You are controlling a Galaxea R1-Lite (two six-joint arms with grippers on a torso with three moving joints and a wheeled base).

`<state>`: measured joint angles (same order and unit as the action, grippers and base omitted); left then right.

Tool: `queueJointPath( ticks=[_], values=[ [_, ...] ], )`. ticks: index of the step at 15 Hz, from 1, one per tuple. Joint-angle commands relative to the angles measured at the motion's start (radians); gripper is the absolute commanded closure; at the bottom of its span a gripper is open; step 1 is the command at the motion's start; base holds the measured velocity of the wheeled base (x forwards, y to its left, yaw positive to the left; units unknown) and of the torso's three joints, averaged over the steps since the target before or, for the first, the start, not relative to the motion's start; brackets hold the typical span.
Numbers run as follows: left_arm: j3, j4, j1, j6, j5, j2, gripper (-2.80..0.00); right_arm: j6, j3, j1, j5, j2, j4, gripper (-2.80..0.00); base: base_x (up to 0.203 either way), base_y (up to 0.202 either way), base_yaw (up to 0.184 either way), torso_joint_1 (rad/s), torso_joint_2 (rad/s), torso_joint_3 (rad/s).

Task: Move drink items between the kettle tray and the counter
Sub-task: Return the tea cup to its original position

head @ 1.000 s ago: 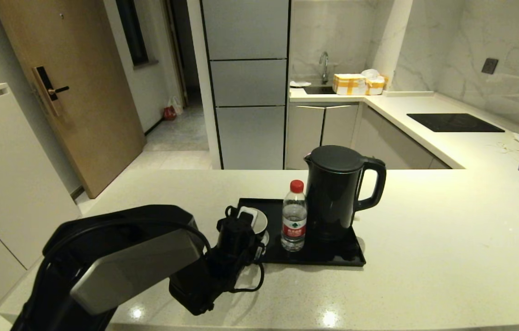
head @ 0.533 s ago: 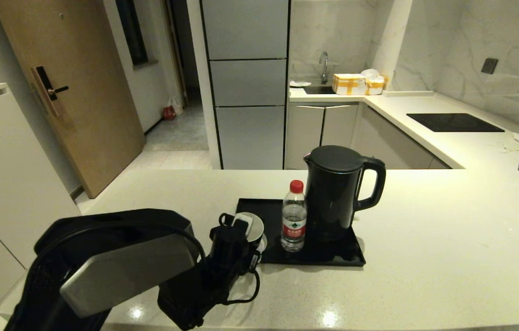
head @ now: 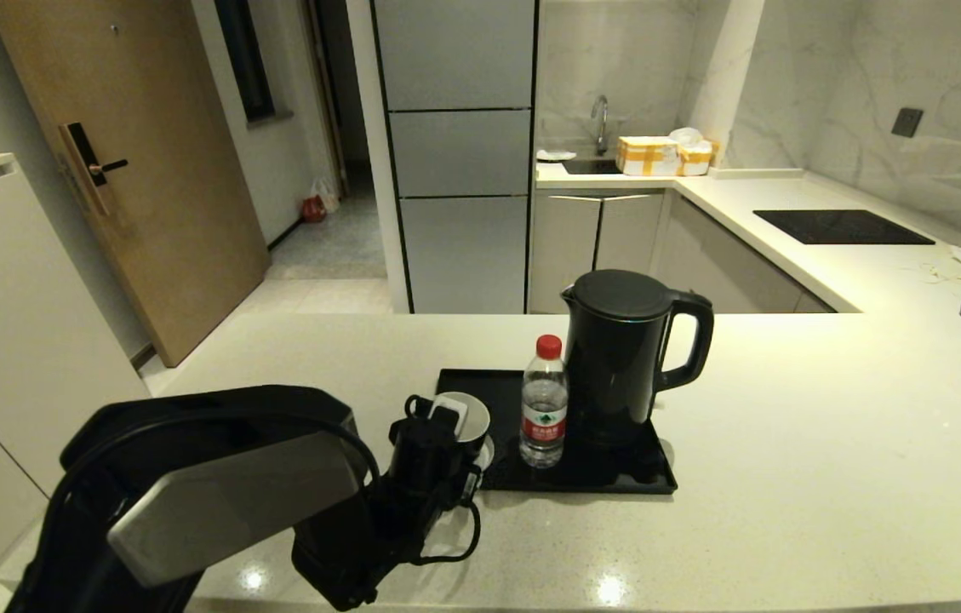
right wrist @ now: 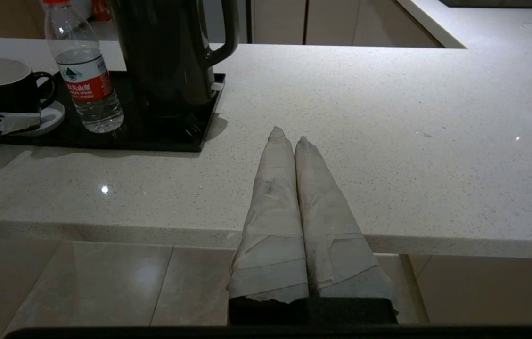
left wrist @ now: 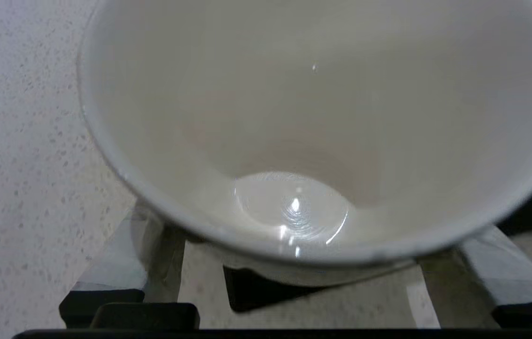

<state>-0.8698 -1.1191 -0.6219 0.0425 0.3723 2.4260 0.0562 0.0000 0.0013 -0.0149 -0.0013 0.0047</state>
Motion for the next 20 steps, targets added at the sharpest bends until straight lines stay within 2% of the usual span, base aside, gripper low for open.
queueJointPath(
  ticks=[1, 13, 20],
  values=[
    [-0.021, 0.001, 0.001, 0.0, 0.001, 0.002, 0.0, 0.001, 0.0, 0.0, 0.0, 0.001, 0.0, 0.0, 0.0, 0.0, 0.0, 0.0, 0.0, 0.0],
    [-0.096, 0.054, -0.007, -0.004, -0.012, 0.028, 0.0, 0.001, 0.0, 0.0, 0.0, 0.001, 0.0, 0.0, 0.0, 0.0, 0.0, 0.0, 0.0, 0.0],
    [-0.13, 0.13, -0.018, -0.012, -0.026, 0.015, 0.0, 0.001, 0.0, 0.0, 0.0, 0.001, 0.0, 0.0, 0.0, 0.0, 0.0, 0.0, 0.0, 0.0]
  ],
)
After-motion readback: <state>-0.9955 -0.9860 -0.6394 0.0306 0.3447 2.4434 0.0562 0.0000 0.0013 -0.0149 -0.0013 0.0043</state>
